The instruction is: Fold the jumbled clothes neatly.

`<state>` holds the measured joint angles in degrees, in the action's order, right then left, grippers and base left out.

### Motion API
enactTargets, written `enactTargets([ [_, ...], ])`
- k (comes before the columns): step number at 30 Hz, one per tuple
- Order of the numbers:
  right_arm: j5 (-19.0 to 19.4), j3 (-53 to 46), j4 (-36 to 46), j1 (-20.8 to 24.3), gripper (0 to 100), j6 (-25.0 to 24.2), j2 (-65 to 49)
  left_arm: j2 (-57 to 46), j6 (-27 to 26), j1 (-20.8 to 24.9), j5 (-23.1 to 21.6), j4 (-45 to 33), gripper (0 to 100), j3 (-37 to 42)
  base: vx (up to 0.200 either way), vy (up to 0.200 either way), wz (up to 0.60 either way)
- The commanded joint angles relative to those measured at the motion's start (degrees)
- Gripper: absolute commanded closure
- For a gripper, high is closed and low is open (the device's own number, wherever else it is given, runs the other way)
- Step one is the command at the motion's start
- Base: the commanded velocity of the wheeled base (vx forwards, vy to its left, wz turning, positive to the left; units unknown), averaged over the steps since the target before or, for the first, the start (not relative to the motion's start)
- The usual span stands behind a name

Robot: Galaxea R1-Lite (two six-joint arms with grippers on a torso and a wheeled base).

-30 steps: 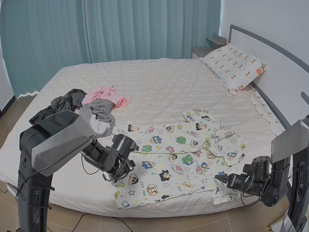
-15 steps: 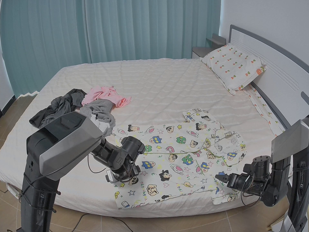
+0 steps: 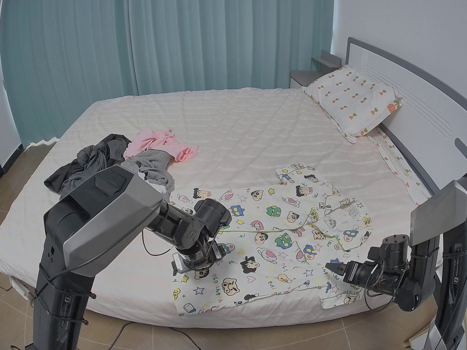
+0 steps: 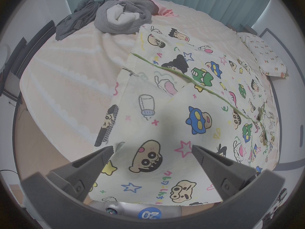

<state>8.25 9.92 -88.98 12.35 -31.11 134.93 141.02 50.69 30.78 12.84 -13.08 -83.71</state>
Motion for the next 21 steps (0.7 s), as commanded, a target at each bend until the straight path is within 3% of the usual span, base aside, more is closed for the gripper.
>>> enactTargets([
  [1,0.01,0.01,-0.67,0.04,0,0.00,-0.01,1.54,-2.70,-0.81,2.46,1.04,0,-0.13,0.000,0.000,0.00],
  [4,0.01,0.01,-0.67,0.04,0,0.08,-0.01,1.45,-6.30,-2.57,0.43,4.47,0,1.18,0.000,0.000,0.00],
  [9,0.01,-0.08,-0.67,-0.04,0,0.17,-0.01,0.22,-10.70,-3.71,-8.09,12.20,0,5.84,0.000,0.000,0.00],
  [17,0.10,-0.08,-0.67,-0.04,0,0.17,-0.01,-0.13,-22.30,-4.59,-13.72,23.72,0,13.31,0.000,0.000,0.00],
  [21,0.10,-0.08,-0.67,-0.04,0,0.17,0.07,-1.63,-22.30,-4.77,-16.18,24.42,0,14.28,0.000,0.000,0.00],
])
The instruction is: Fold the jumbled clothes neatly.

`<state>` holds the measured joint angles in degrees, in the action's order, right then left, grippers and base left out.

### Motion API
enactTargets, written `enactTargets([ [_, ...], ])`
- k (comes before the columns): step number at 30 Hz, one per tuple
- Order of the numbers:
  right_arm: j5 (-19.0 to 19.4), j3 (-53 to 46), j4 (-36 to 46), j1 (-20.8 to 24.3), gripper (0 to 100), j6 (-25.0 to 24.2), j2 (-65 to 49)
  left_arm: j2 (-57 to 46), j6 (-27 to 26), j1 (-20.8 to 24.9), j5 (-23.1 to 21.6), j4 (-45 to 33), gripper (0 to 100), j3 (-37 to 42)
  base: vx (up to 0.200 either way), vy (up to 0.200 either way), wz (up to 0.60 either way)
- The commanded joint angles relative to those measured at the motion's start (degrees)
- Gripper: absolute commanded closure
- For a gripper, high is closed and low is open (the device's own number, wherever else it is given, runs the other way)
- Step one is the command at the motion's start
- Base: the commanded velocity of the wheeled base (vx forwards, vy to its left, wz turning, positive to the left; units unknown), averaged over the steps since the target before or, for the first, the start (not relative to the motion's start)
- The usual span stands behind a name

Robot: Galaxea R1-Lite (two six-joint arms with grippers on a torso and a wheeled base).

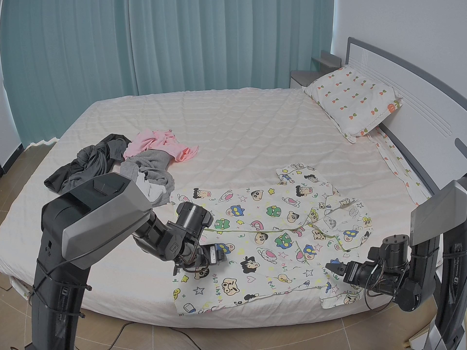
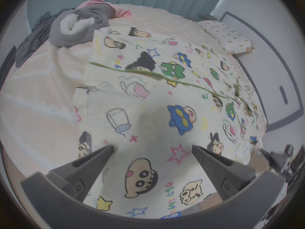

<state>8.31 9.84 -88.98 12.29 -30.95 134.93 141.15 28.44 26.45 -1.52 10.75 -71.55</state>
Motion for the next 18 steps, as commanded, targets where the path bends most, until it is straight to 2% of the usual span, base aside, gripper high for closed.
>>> enactTargets([
  [1,0.04,0.01,-0.67,0.02,0,0.01,0.07,-2.73,-0.05,-0.35,-3.13,0.59,0,2.73,0.000,0.000,0.00],
  [6,0.04,0.09,-0.67,-0.07,0,0.01,0.07,-7.82,1.18,1.41,-6.83,0.50,0,7.21,0.000,0.000,0.00],
  [8,0.04,0.09,-0.67,-0.07,0,0.01,0.07,-9.76,4.17,3.69,-9.29,0.67,0,8.44,0.000,0.000,0.00],
  [10,0.04,0.09,-0.67,-0.07,0,0.01,0.07,-9.93,4.78,3.96,-9.99,0.67,0,8.44,0.000,0.000,0.00],
  [11,-0.05,0.01,-0.67,-0.07,0,0.01,-0.01,-10.29,6.80,5.36,-12.63,1.73,0,8.44,0.000,0.000,0.00],
  [18,-0.05,0.09,-0.67,-0.16,0,0.01,-0.01,-8.44,7.86,8.00,-13.68,8.32,0,9.41,0.000,0.000,0.00],
])
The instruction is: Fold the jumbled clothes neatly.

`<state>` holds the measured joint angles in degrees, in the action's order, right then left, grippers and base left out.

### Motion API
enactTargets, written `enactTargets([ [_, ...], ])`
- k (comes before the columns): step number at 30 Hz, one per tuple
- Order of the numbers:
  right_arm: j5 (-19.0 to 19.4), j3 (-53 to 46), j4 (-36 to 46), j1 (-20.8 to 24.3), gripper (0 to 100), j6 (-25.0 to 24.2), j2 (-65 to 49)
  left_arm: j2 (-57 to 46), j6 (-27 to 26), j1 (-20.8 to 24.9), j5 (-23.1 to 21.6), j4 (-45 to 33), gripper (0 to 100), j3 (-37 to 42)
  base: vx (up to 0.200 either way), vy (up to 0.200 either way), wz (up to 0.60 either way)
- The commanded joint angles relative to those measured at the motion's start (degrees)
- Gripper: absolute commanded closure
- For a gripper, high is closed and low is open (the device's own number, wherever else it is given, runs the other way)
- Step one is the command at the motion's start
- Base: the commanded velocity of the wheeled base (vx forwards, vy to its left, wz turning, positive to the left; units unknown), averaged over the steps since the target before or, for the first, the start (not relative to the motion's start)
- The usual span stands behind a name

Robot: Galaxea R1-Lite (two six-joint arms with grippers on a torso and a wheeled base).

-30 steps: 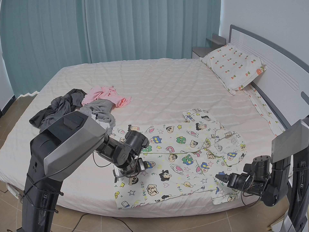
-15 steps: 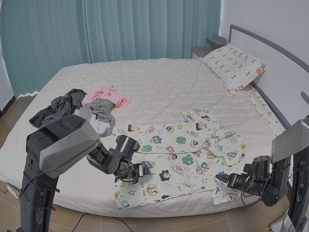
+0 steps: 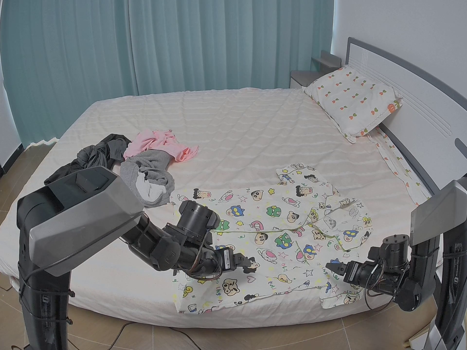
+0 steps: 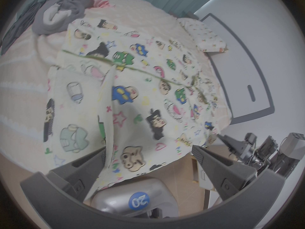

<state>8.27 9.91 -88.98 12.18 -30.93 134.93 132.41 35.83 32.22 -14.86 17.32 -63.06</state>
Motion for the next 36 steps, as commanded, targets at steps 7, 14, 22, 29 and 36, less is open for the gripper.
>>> enactTargets([
  [7,0.08,0.11,-0.67,-0.23,0,0.08,0.16,0.30,0.56,2.58,-1.05,5.27,0,2.94,0.000,0.000,0.00],
  [14,0.00,0.11,-0.67,-0.23,0,0.08,0.16,-0.05,8.21,2.58,-2.63,13.44,0,5.05,0.000,0.000,0.00],
  [22,-0.09,0.11,-0.67,0.21,0,0.78,-0.01,-0.67,18.84,2.50,-3.07,17.13,0,3.56,0.000,0.000,0.00],
  [29,0.00,0.02,-0.67,0.21,0,0.78,0.16,-1.72,18.22,2.50,-6.94,17.13,0,4.79,0.000,0.000,0.00],
  [36,-0.09,0.02,-0.67,0.30,0,0.87,0.25,-2.16,18.05,2.67,-10.28,20.21,0,6.55,0.000,0.000,0.00],
])
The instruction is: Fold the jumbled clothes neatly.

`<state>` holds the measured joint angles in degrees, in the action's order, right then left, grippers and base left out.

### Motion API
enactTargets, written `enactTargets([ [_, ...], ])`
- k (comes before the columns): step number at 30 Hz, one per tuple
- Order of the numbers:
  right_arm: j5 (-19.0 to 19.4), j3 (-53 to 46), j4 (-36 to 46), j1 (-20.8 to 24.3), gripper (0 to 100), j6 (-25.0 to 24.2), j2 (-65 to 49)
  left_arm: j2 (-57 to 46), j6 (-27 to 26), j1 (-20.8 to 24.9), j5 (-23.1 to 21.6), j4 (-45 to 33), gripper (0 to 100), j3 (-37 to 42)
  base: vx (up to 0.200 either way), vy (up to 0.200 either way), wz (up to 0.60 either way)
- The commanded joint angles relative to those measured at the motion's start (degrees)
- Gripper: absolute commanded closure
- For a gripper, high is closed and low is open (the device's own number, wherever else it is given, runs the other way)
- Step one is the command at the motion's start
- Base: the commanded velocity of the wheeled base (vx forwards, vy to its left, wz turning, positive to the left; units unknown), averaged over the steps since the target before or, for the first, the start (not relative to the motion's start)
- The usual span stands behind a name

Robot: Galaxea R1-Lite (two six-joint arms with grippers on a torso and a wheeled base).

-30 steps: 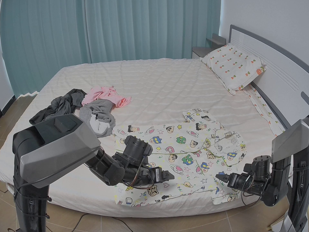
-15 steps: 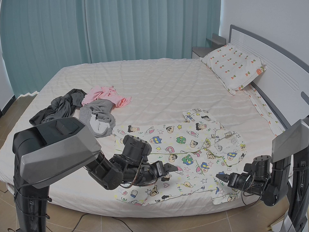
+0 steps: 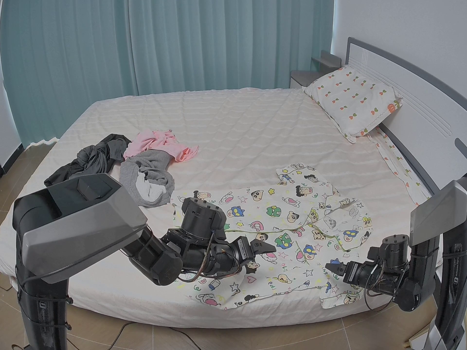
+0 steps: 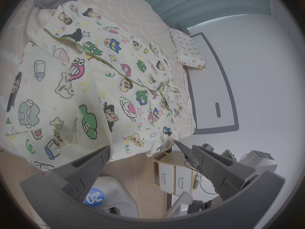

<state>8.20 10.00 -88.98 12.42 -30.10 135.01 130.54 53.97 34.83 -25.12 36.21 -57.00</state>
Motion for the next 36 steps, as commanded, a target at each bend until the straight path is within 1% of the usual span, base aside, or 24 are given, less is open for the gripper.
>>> enactTargets([
  [1,-0.03,-0.06,-0.67,0.06,0,0.04,0.16,-0.11,-0.09,0.06,0.16,1.94,0,0.40,0.000,0.000,0.00],
  [4,-0.03,0.02,-0.67,0.06,0,0.04,0.25,1.47,1.58,0.06,3.15,6.86,0,-0.13,0.000,0.000,0.00],
  [5,-0.03,0.02,-0.67,0.06,0,0.04,0.25,1.47,1.58,0.06,3.15,6.86,0,-0.13,0.000,0.000,0.00],
  [7,-0.03,-0.06,-0.67,0.06,0,0.04,0.34,2.97,5.27,0.06,4.65,12.05,0,-0.83,0.000,0.000,0.00],
  [9,0.06,-0.06,-0.67,0.06,0,0.04,0.34,3.85,5.36,-0.02,5.53,14.24,0,-0.74,0.000,0.000,0.00],
  [11,0.06,-0.06,-0.67,0.06,0,0.04,0.52,4.20,5.36,-0.29,6.05,14.33,0,-0.83,0.000,0.000,0.00],
  [14,0.06,-0.06,-0.67,0.06,0,0.04,0.60,4.64,4.48,-0.29,6.05,13.54,0,-0.92,0.000,0.000,0.00],
  [16,0.06,-0.06,-0.67,0.06,0,0.13,0.60,4.73,1.75,-0.38,6.05,11.43,0,-0.92,0.000,0.000,0.00],
  [17,-0.03,-0.06,-0.67,0.06,0,0.30,0.60,4.90,-3.08,-0.38,6.49,7.48,0,-1.18,0.000,0.000,0.00],
  [18,0.06,-0.06,-0.67,0.06,0,0.30,0.60,4.99,-4.05,-0.29,6.76,6.60,0,-1.36,0.000,0.000,0.00],
  [19,-0.03,-0.06,-0.67,0.06,0,0.39,0.60,5.08,-6.24,-0.29,7.81,4.31,0,-2.06,0.000,0.000,0.00],
  [22,-0.03,-0.06,-0.67,0.06,0,0.39,0.60,5.25,-7.30,-0.29,10.18,1.15,0,-3.73,0.000,0.000,0.00],
  [23,-0.03,-0.06,-0.67,0.06,0,0.39,0.60,5.25,-7.30,-0.29,10.18,1.15,0,-3.73,0.000,0.000,0.00],
  [25,-0.03,-0.06,-0.67,-0.03,0,0.39,0.60,6.13,-8.18,-0.29,13.44,1.15,0,-4.26,0.000,0.000,0.00],
  [26,0.06,-0.06,-0.67,0.06,0,0.48,0.60,6.13,-8.26,-0.29,13.52,1.15,0,-4.26,0.000,0.000,0.00],
  [27,0.06,-0.06,-0.67,0.06,0,0.48,0.69,6.31,-8.79,-0.29,14.75,1.59,0,-4.26,0.000,0.000,0.00],
  [30,-0.03,-0.15,-0.67,-0.03,0,0.48,0.60,6.13,-8.62,-0.46,15.37,2.11,0,-4.26,0.000,0.000,0.00],
  [34,-0.03,-0.06,-0.67,-0.03,0,0.48,0.60,5.52,-8.62,-0.90,17.83,1.85,0,-3.55,0.000,0.000,0.00],
  [36,-0.03,-0.06,-0.67,-0.03,0,0.48,0.69,5.43,-8.62,-0.99,18.09,1.85,0,-3.47,0.000,0.000,0.00],
])
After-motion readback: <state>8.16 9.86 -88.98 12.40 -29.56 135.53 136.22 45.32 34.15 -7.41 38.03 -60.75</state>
